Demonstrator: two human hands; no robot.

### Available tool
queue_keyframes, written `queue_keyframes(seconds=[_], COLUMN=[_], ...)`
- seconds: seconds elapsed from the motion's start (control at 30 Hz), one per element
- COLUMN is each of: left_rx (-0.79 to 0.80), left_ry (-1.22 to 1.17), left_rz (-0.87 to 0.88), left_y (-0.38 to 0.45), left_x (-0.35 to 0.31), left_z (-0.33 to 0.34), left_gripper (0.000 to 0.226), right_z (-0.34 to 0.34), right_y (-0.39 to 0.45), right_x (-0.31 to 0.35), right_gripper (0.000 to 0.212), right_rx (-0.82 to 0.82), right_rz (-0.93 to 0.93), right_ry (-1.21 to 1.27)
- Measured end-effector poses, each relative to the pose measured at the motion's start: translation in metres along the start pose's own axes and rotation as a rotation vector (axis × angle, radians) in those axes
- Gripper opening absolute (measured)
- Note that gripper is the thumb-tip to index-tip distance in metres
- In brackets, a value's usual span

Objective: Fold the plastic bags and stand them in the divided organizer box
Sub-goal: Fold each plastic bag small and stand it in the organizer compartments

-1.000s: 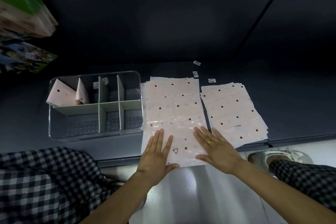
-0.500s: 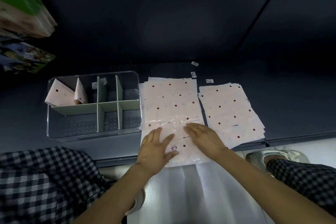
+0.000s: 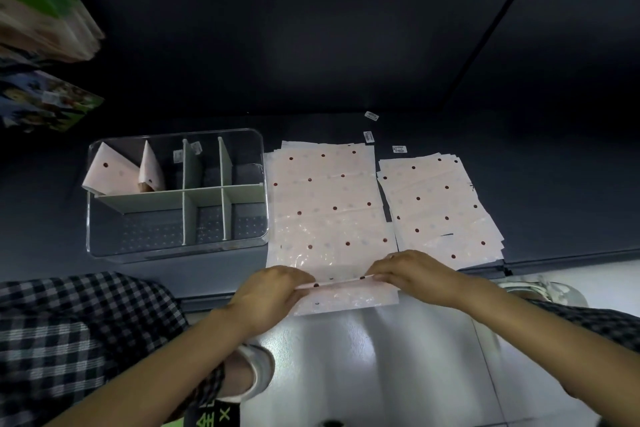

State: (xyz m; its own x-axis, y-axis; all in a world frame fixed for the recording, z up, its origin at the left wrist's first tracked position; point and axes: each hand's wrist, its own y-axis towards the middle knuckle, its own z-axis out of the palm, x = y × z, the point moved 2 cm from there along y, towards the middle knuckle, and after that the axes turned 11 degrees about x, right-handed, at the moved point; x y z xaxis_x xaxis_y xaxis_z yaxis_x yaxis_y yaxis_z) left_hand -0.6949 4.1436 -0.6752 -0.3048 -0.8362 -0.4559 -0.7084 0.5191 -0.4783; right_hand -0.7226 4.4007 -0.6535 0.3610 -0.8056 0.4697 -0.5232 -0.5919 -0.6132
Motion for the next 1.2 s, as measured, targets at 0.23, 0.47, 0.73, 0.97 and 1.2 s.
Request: queue_keyframes(seconds=[0.23,0.47,0.73,0.97,1.2], left_rx=[-0.079,-0.340,-0.419,-0.383,-0.482], left_ry=[-0.412,-0.673,-0.765,-0.775,-0.493], left_rz=[-0.114,-0.137,-0.109,-0.047,0.166], left_y=[0.007,0.015,0.020,0.013,0.007], left_x=[0.006,0.002,0.000,-0.004,-0.011], left_z=[-0.009,-0.004,-0.002,-0.008,-0.024], left_gripper=[0.013,0.032,0.023,0.034,0.017], right_z=[-0.024,-0.036,-0.030,-0.021,-0.031], right_y=[0.018,0.032,0.022,0.016,0.009], right_x=[-0.005,-0.009,-0.004,0.009,0.011], right_gripper=[0.020,0.014,0.011,0.016,0.031], right_rx=[-0.056,-0.128,-0.139,-0.246,-0.194], right_rz=[0.097,0.174,0.151,0.113,0.039], right_ry=[0.146,0.260,0.310,0.163,0.222])
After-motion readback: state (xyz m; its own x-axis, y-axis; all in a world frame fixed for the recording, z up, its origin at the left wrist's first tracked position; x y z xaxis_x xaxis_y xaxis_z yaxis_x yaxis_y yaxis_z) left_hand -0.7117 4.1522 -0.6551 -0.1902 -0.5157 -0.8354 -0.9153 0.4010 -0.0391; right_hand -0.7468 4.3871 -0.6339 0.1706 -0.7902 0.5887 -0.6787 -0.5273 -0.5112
